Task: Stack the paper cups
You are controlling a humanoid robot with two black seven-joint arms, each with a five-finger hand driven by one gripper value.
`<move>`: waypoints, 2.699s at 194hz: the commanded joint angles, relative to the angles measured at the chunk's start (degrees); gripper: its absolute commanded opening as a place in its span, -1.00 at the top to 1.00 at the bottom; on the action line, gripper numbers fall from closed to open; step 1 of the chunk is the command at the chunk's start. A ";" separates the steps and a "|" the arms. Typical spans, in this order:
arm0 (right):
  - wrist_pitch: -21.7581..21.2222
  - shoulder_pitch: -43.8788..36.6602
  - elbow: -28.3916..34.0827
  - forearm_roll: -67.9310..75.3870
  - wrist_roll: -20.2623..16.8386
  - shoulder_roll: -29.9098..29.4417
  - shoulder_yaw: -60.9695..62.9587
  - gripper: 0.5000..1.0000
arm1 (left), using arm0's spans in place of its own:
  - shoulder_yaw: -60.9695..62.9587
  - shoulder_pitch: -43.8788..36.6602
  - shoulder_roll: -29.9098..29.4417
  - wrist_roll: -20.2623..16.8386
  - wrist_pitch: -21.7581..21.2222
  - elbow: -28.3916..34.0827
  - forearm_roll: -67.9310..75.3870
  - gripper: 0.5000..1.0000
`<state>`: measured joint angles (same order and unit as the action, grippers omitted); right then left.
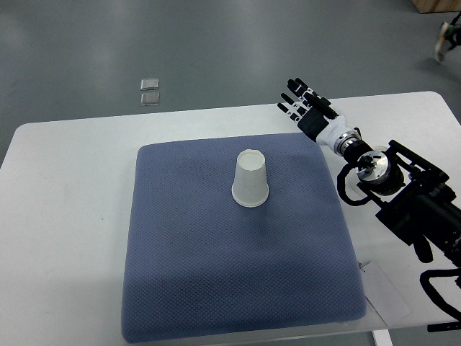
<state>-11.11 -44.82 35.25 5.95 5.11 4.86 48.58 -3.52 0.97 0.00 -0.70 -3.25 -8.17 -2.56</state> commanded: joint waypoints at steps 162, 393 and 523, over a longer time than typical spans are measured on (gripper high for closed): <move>-21.85 -44.82 16.87 -50.77 -10.56 28.89 -66.69 -0.69 | 0.00 0.00 0.00 0.00 0.00 0.08 0.01 -1.00; -19.39 -62.40 35.07 -50.86 -16.45 34.34 -88.05 -0.68 | 0.00 0.00 0.00 0.00 0.00 0.08 0.01 -1.00; -2.78 -48.25 31.38 -50.24 -16.18 33.81 -87.87 -0.66 | 0.00 0.00 0.00 0.00 0.00 0.08 0.01 -1.00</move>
<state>-15.60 -94.74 67.46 -44.38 -11.11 38.83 -39.37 -3.51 1.01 0.00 -0.70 -3.25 -8.08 -2.55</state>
